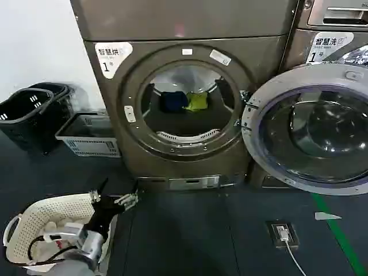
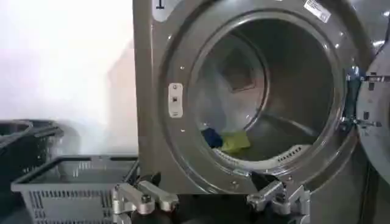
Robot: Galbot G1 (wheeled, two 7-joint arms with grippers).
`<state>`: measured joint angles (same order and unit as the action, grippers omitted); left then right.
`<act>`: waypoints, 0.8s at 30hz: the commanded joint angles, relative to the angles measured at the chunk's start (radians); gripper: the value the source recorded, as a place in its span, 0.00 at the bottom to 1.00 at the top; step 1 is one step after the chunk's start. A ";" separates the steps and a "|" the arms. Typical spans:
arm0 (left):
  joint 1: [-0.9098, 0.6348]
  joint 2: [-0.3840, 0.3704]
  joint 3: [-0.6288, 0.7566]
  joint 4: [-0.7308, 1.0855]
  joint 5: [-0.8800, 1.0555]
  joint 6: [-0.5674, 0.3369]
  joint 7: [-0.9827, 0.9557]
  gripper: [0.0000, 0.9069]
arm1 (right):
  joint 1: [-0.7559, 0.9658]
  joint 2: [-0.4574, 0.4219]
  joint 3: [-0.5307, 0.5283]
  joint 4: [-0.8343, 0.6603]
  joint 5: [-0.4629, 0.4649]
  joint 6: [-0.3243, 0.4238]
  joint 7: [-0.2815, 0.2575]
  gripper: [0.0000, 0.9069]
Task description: Grasp the clothes from the dryer.
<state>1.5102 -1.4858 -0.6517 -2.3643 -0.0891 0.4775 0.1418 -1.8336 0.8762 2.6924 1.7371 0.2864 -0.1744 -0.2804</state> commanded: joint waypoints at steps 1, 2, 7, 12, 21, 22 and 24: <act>0.001 -0.001 -0.001 -0.004 0.006 0.001 0.000 1.00 | -0.001 0.002 0.000 -0.002 0.041 0.019 0.007 1.00; 0.001 -0.001 -0.001 -0.005 0.006 0.001 -0.001 1.00 | 0.000 0.001 0.000 -0.002 0.046 0.015 0.007 1.00; 0.000 -0.005 -0.001 -0.007 0.007 0.002 -0.001 1.00 | 0.004 0.001 0.000 0.000 0.049 0.009 0.010 1.00; 0.001 -0.007 -0.001 -0.012 0.008 0.004 0.000 1.00 | 0.009 0.000 -0.002 0.000 0.053 0.011 0.013 1.00; 0.006 -0.007 -0.004 -0.017 0.007 0.003 -0.001 1.00 | 0.009 0.001 -0.001 -0.001 0.066 0.015 0.014 1.00; 0.007 -0.007 -0.005 -0.018 0.007 0.002 -0.001 1.00 | 0.010 0.000 -0.002 -0.001 0.066 0.015 0.014 1.00; 0.008 -0.008 -0.005 -0.022 0.007 0.003 -0.001 1.00 | 0.010 0.001 -0.001 -0.002 0.068 0.015 0.014 1.00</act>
<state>1.5177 -1.4943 -0.6562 -2.3860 -0.0827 0.4806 0.1409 -1.8247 0.8758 2.6933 1.7367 0.3531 -0.1606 -0.2682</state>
